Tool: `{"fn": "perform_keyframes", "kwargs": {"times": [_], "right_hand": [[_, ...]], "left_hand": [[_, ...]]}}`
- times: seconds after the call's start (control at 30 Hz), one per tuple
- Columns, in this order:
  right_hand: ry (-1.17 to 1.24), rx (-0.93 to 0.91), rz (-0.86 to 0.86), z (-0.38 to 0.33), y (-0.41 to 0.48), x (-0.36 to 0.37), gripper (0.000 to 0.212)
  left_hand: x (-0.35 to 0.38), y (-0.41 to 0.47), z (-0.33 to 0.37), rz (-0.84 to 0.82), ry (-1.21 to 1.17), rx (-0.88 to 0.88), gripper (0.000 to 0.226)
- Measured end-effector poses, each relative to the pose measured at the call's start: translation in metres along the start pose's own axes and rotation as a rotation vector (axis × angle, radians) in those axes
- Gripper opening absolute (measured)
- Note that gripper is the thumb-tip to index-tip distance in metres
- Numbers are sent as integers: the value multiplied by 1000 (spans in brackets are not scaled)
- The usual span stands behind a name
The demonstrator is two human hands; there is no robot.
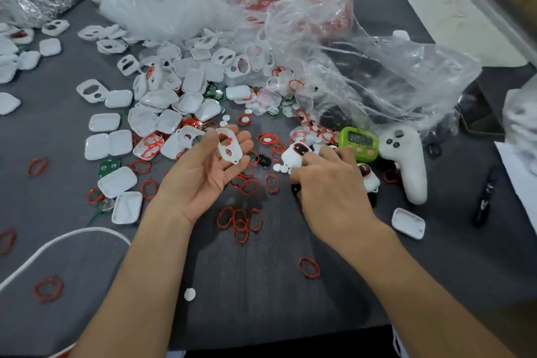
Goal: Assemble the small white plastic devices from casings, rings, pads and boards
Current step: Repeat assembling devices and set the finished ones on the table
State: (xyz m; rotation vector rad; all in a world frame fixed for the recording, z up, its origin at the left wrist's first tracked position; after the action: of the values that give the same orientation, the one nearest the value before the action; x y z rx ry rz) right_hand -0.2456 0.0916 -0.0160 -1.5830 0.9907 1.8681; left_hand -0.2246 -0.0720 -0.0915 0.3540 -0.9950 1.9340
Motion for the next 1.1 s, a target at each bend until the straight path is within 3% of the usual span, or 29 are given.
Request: {"fn": "perform_keyframes", "kwargs": {"times": [0.1, 0.27, 0.37, 0.5, 0.63, 0.77, 0.87, 0.93, 1.1], "right_hand": [[303, 155, 50, 4, -1, 0, 21], [1240, 788, 162, 33, -7, 15, 34], [1499, 850, 238, 30, 0, 7, 37], [1514, 790, 333, 31, 10, -10, 21], [1411, 782, 361, 36, 9, -12, 21], [1458, 822, 328, 39, 5, -9, 25], [1583, 879, 271, 36, 1, -1, 33], [1596, 899, 214, 30, -1, 2, 27], [1530, 954, 105, 24, 0, 11, 12]], "left_hand": [[5, -7, 0, 24, 115, 76, 38], [27, -28, -7, -14, 170, 129, 25], [42, -34, -15, -50, 215, 127, 27], [52, -36, -24, -108, 106, 66, 35], [53, -34, -32, -129, 125, 7, 35], [56, -36, -33, -220, 76, -16, 64], [55, -36, -24, -232, 161, 128, 61], [57, -39, -16, -223, 239, 254, 50], [56, -44, -6, -216, 255, 412, 49]]}}
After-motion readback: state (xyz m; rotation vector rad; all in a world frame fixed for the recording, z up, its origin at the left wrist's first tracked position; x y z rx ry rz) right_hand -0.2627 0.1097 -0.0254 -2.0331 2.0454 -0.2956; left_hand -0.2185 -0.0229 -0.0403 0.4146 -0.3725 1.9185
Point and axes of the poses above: each hand's wrist, its own y-axis towards the middle knuckle, its own x-axis out of the palm, z = x × y, the point moved 10 cm from there along y, towards the middle knuckle, and after that the axes turned 12 degrees about z, right-handed, at the moved point
